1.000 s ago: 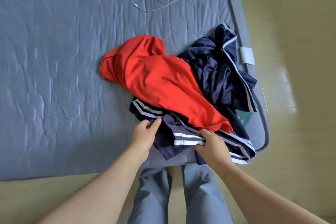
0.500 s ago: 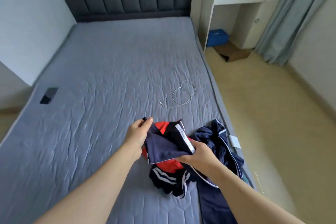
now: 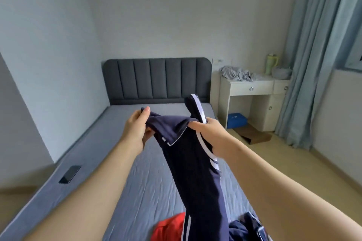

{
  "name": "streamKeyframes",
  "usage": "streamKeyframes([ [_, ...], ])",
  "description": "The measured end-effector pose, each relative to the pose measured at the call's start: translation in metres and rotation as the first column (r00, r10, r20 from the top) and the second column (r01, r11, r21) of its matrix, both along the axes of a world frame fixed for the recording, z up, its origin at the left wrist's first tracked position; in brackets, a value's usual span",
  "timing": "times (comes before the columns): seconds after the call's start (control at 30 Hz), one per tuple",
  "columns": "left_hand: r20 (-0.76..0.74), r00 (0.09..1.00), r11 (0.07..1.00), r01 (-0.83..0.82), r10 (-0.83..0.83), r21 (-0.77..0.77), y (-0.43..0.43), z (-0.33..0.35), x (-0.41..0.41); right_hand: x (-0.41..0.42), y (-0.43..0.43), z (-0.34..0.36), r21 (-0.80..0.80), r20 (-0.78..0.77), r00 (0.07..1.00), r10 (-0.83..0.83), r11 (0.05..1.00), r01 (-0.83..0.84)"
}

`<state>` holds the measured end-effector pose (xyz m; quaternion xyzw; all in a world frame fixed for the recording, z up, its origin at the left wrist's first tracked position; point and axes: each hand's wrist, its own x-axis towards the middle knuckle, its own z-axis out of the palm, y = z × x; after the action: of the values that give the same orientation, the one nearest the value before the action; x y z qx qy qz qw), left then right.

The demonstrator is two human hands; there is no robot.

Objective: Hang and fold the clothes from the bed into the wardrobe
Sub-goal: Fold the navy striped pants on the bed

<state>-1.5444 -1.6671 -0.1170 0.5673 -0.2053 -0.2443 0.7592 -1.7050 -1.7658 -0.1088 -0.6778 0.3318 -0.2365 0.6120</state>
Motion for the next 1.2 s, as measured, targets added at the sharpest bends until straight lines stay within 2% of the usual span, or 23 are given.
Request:
streamKeyframes([
  [0.07, 0.041, 0.999, 0.997, -0.021, 0.024, -0.077, 0.012, 0.026, 0.014, 0.000, 0.000, 0.031, 0.086, 0.052, 0.989, 0.141, 0.986, -0.145],
  [0.1, 0.050, 0.998, 0.994, -0.041, 0.047, -0.101, 0.018, 0.036, 0.021, 0.000, -0.002, 0.040, 0.134, 0.085, 0.983, 0.161, 0.976, -0.172],
  [0.13, 0.062, 0.995, 0.990, -0.071, 0.079, -0.125, 0.027, 0.051, 0.030, 0.002, -0.001, 0.052, 0.150, 0.119, 0.983, 0.143, 0.975, -0.160],
  [0.27, 0.117, 0.974, 0.968, -0.172, 0.195, -0.182, 0.055, 0.106, 0.054, 0.015, 0.000, 0.078, 0.162, 0.239, 0.966, -0.095, 0.985, 0.057],
  [0.37, 0.197, 0.956, 0.949, -0.160, 0.217, -0.272, 0.065, 0.153, 0.053, 0.024, 0.007, 0.101, 0.152, 0.291, 0.935, -0.203, 0.975, 0.164],
  [0.47, 0.307, 0.917, 0.924, -0.136, 0.254, -0.357, 0.068, 0.197, 0.042, 0.028, 0.014, 0.133, 0.198, 0.417, 0.858, -0.298, 0.952, 0.234],
  [0.57, 0.392, 0.880, 0.900, -0.085, 0.269, -0.427, 0.075, 0.236, 0.033, 0.028, 0.021, 0.174, 0.172, 0.554, 0.773, -0.309, 0.951, 0.256],
  [0.67, 0.497, 0.836, 0.918, -0.020, 0.232, -0.396, 0.078, 0.257, 0.025, 0.030, 0.032, 0.208, 0.076, 0.644, 0.739, -0.199, 0.978, 0.196],
  [0.83, 0.606, 0.795, 0.952, 0.176, 0.012, -0.250, 0.074, 0.254, 0.005, 0.045, 0.056, 0.223, -0.127, 0.603, 0.797, 0.039, 0.991, 0.047],
  [0.9, 0.605, 0.795, 0.956, 0.211, -0.046, -0.204, 0.071, 0.247, -0.001, 0.054, 0.062, 0.213, -0.185, 0.549, 0.826, 0.131, 0.982, -0.032],
  [1.0, 0.510, 0.859, 0.957, 0.185, -0.047, -0.223, 0.067, 0.236, -0.006, 0.063, 0.069, 0.189, -0.287, 0.403, 0.883, 0.240, 0.949, -0.127],
  [1.07, 0.454, 0.886, 0.936, 0.230, -0.089, -0.266, 0.067, 0.229, -0.008, 0.066, 0.073, 0.175, -0.302, 0.381, 0.862, 0.335, 0.926, -0.227],
  [1.13, 0.456, 0.876, 0.905, 0.311, -0.154, -0.291, 0.068, 0.223, -0.009, 0.067, 0.077, 0.165, -0.325, 0.282, 0.869, 0.406, 0.893, -0.312],
  [1.2, 0.482, 0.856, 0.883, 0.363, -0.188, -0.299, 0.067, 0.220, -0.010, 0.070, 0.080, 0.160, -0.285, 0.188, 0.910, 0.369, 0.907, -0.309],
])
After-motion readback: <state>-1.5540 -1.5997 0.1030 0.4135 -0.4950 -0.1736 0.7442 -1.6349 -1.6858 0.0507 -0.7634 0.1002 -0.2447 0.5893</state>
